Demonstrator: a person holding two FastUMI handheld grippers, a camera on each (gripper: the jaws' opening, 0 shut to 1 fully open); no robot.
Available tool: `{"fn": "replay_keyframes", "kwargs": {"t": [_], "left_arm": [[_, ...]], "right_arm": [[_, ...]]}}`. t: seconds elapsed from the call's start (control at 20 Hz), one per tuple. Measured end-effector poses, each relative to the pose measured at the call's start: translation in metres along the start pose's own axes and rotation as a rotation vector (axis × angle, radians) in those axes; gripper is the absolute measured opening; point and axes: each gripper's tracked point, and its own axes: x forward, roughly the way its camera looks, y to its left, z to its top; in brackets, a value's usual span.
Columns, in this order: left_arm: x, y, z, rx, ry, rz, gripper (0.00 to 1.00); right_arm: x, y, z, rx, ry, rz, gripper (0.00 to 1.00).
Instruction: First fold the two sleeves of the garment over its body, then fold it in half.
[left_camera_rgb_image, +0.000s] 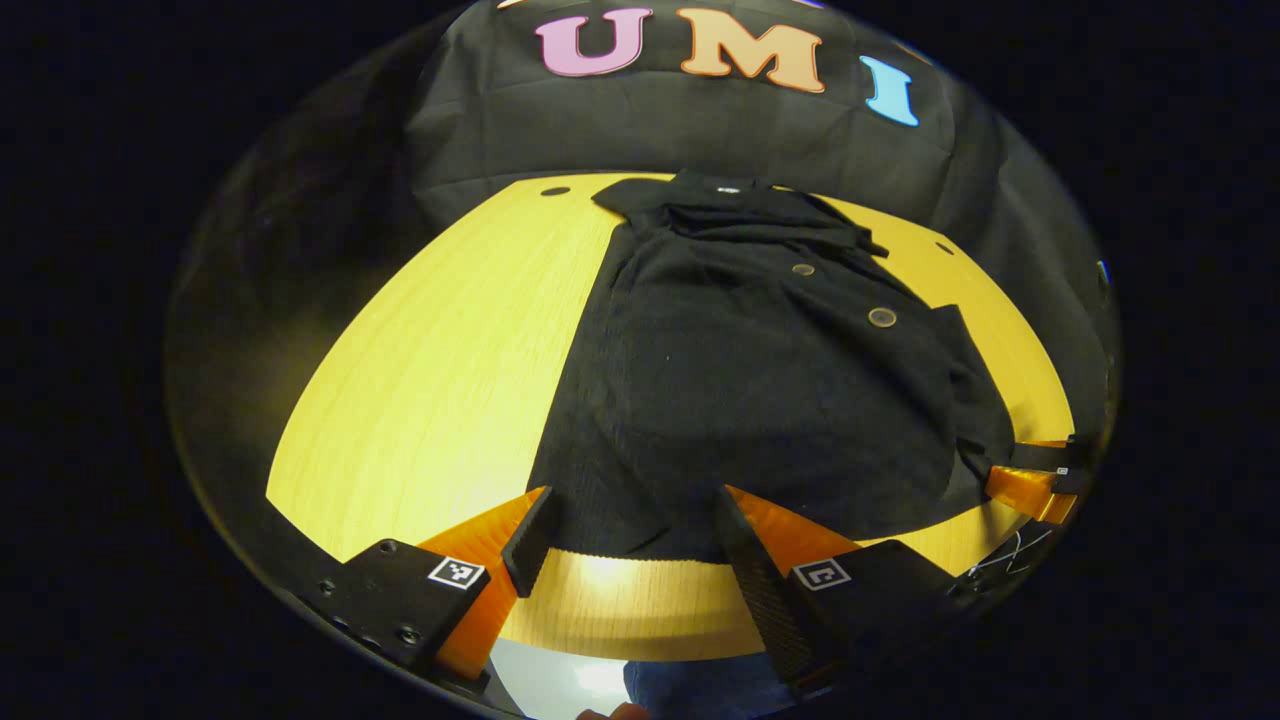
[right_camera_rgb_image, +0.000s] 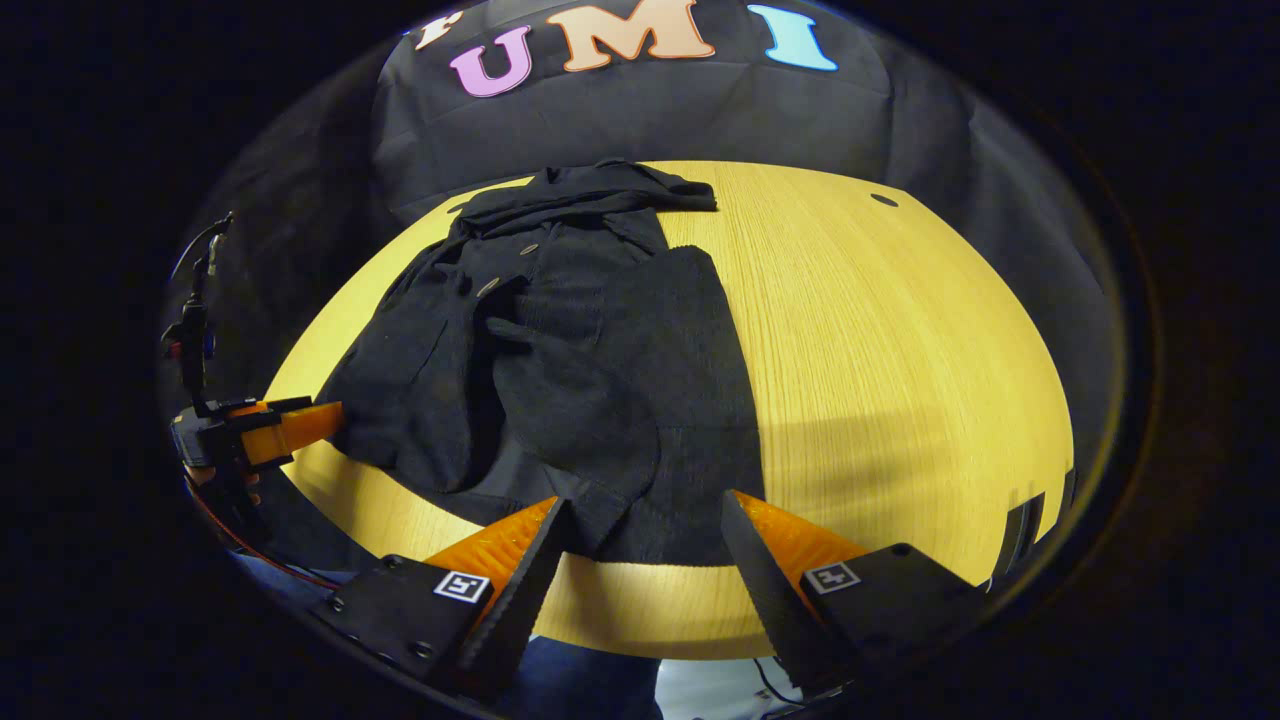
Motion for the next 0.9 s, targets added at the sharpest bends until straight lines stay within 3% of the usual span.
{"fn": "replay_keyframes", "kwargs": {"t": [0.2, 0.25, 0.4, 0.6, 0.65, 0.7, 0.75, 0.9], "left_arm": [[0.003, -0.001, 0.002, -0.005, -0.033, 0.009, 0.98], [0.000, -0.001, 0.001, -0.010, -0.042, 0.010, 0.97], [0.001, -0.001, 0.002, -0.012, -0.063, 0.008, 0.96], [0.001, -0.005, 0.001, -0.005, -0.057, -0.005, 0.93], [0.001, -0.009, 0.001, 0.010, -0.051, -0.015, 0.89], [0.002, -0.012, 0.000, 0.023, -0.045, -0.026, 0.79], [0.002, -0.014, 0.000, 0.030, -0.039, -0.036, 0.76], [0.003, -0.022, 0.001, 0.043, -0.029, -0.082, 0.47]], "right_arm": [[0.000, 0.000, -0.002, -0.071, -0.022, -0.022, 0.93], [0.003, -0.003, -0.002, -0.068, -0.021, -0.019, 0.97], [0.004, -0.007, -0.003, -0.057, -0.025, -0.017, 0.93], [0.006, -0.009, -0.003, -0.043, -0.024, -0.015, 0.80], [0.006, -0.009, -0.002, -0.041, -0.024, -0.014, 0.71], [0.006, -0.005, -0.002, -0.044, -0.023, -0.004, 0.71], [0.006, -0.005, -0.002, -0.047, -0.023, -0.004, 0.58], [0.008, 0.002, -0.002, -0.064, -0.014, 0.025, 0.34]]}}
